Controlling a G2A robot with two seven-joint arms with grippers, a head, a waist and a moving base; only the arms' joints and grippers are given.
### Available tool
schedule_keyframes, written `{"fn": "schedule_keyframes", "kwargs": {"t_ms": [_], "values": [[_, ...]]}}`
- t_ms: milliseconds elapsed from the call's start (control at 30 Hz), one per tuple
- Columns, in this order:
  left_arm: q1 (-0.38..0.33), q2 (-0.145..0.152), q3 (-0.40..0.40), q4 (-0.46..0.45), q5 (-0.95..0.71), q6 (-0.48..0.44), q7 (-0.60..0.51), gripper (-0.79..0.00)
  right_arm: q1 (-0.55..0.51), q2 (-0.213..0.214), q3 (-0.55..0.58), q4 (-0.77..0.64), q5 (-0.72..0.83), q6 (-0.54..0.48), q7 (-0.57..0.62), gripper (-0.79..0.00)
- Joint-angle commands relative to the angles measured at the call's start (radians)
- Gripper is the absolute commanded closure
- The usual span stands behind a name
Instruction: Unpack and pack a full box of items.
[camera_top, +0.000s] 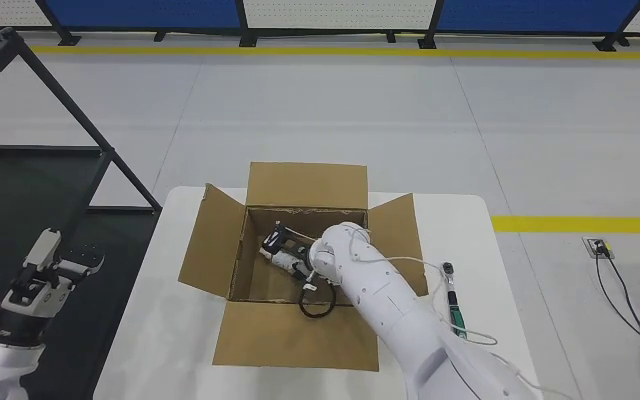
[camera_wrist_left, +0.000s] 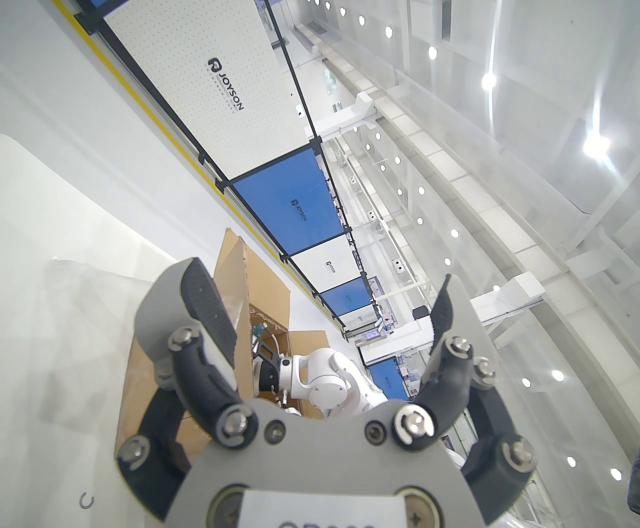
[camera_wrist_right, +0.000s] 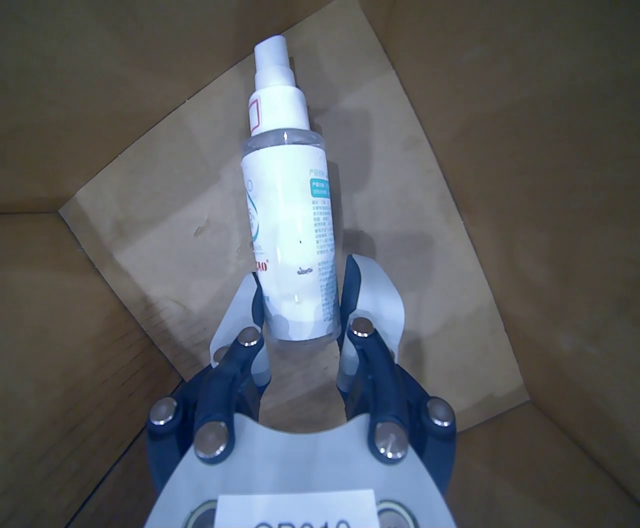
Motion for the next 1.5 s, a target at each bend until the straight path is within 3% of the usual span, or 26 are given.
{"fn": "schedule_keyframes", "kwargs": {"t_ms": [0, 267, 733, 833, 1067, 1233, 1267, 1300, 1367, 1400, 1467], "values": [[-0.001, 0.0, 0.003, -0.002, 0.002, 0.0, -0.003, -0.785, 0.01, 0.006, 0.005, 0.0, 0.004, -0.013, -0.008, 0.0], [-0.017, 0.002, 0.024, -0.011, 0.016, 0.008, -0.021, -0.785, 0.022, 0.038, 0.017, -0.001, -0.006, -0.075, -0.061, 0.0], [-0.046, 0.006, 0.062, -0.024, 0.046, 0.022, -0.034, -0.785, -0.039, 0.113, 0.045, -0.133, -0.042, -0.042, -0.135, 0.0], [-0.049, 0.007, 0.066, -0.023, 0.048, 0.024, -0.035, -0.785, -0.054, 0.13, 0.052, -0.187, -0.056, -0.024, -0.043, 0.0], [-0.053, 0.007, 0.069, -0.023, 0.053, 0.028, -0.026, -0.785, -0.096, 0.155, 0.057, -0.359, -0.077, 0.018, 0.304, 0.0], [-0.053, 0.007, 0.07, -0.025, 0.055, 0.032, -0.02, -0.785, -0.141, 0.183, 0.085, -0.479, -0.089, 0.038, 0.438, 0.0], [-0.053, 0.007, 0.071, -0.025, 0.056, 0.032, -0.019, -0.785, -0.151, 0.189, 0.093, -0.501, -0.087, 0.036, 0.462, -0.031], [-0.053, 0.008, 0.072, -0.026, 0.056, 0.033, -0.019, -0.785, -0.159, 0.195, 0.1, -0.516, -0.089, 0.039, 0.493, -0.299], [-0.054, 0.008, 0.073, -0.026, 0.056, 0.035, -0.018, -0.785, -0.175, 0.203, 0.113, -0.55, -0.086, 0.045, 0.529, -0.382], [-0.055, 0.008, 0.074, -0.027, 0.056, 0.037, -0.017, -0.785, -0.181, 0.207, 0.118, -0.558, -0.087, 0.047, 0.549, -0.542], [-0.056, 0.008, 0.075, -0.027, 0.057, 0.038, -0.016, -0.785, -0.189, 0.211, 0.124, -0.569, -0.084, 0.049, 0.579, -0.656]]}}
